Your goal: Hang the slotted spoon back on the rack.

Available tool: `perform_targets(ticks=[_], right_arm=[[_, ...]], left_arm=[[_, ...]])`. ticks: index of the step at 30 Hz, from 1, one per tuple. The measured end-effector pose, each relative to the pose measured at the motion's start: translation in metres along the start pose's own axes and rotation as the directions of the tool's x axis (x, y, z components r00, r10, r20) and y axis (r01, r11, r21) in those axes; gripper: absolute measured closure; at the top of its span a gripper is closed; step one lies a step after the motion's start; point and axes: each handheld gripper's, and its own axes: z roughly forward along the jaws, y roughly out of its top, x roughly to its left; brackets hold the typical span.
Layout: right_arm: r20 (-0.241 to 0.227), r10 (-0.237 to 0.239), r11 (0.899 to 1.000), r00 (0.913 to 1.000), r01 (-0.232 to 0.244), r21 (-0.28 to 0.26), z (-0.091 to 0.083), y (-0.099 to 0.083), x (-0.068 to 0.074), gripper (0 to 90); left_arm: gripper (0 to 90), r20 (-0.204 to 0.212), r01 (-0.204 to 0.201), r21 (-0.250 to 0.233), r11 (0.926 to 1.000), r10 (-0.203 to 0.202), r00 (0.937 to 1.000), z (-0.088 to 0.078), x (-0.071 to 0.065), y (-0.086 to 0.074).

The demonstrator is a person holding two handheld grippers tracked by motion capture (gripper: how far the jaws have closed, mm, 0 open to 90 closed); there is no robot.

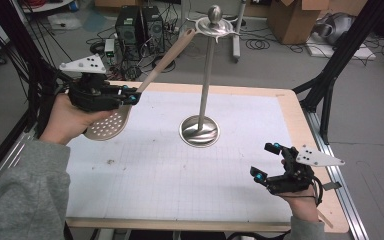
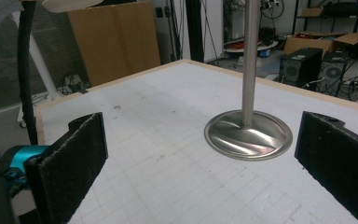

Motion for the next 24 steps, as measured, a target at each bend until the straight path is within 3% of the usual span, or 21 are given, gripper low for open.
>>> perform_targets(ticks=[9,24], right_arm=[[-0.001,0.008,1.000,1.0000,-0.008,0.003,-0.001,0.000,0.001,1.2],[0.010,0.012,1.000,0.9999,-0.012,-0.001,-0.003,-0.001,-0.003,1.2]], left_arm=[[77.9,-0.001,0.006,0.003,1.0000,-0.006,1.0000,0.011,0.001,-0.003],[78.0,0.001,0.007,0.053,0.9986,-0.007,1.0000,0.041,0.003,-0.004]])
